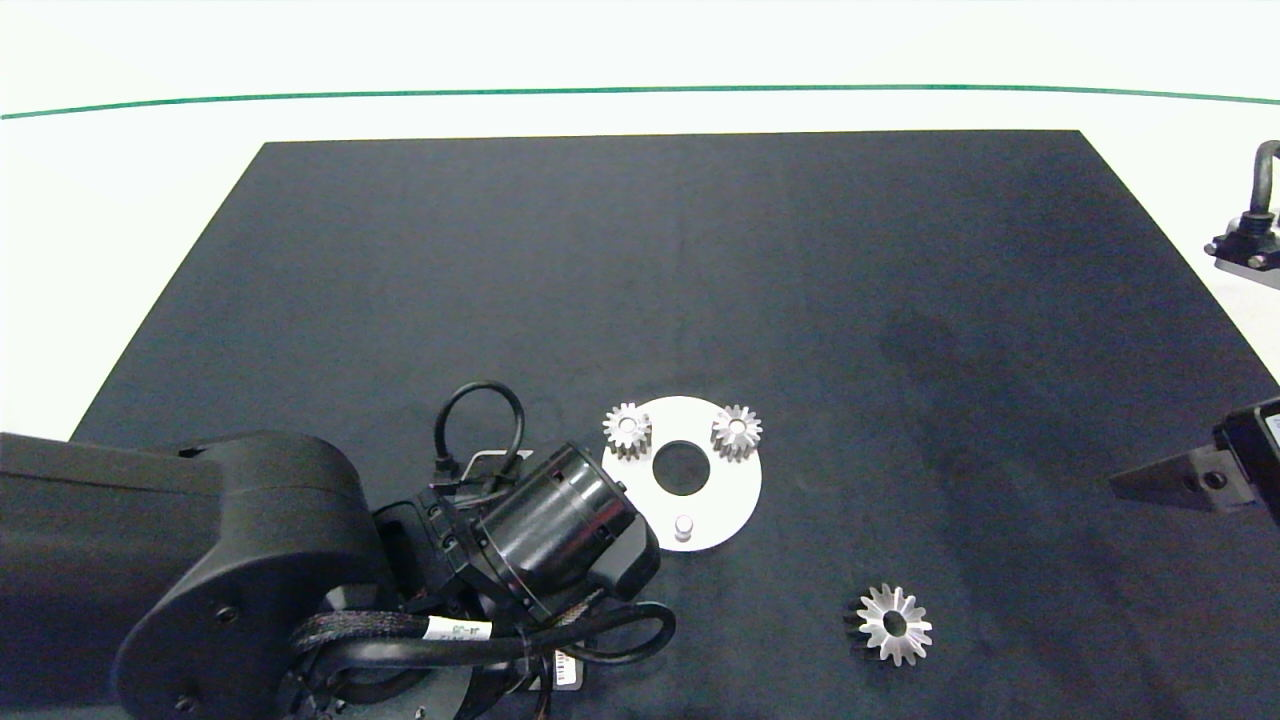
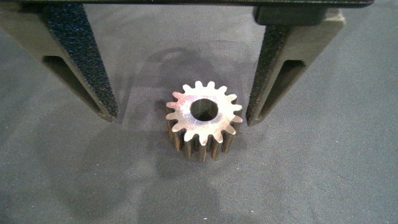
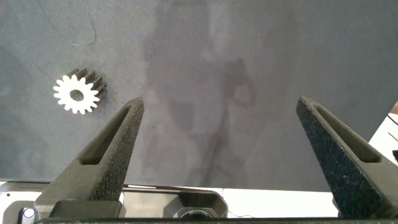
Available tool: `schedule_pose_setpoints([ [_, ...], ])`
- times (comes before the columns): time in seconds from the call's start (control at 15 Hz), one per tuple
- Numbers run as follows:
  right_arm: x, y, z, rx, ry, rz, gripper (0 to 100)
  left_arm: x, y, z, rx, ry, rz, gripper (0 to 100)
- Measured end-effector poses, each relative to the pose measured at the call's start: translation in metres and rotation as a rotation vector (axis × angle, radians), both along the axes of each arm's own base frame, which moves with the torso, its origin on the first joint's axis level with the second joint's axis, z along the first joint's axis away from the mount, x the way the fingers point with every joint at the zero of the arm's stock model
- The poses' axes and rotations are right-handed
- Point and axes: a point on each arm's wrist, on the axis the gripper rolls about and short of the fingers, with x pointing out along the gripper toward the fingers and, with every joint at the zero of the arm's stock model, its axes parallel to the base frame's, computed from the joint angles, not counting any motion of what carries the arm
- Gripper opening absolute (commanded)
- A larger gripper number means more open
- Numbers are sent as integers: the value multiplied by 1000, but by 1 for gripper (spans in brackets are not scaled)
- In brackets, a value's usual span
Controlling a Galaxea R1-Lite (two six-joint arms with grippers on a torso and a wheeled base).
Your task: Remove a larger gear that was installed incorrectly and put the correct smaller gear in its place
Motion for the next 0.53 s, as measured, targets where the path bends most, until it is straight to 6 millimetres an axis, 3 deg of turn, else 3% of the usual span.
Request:
schedule_pose_setpoints([
  [0.53,2,1,-2,1,-7,3,100,0,0,-1,5,-2,3,62],
])
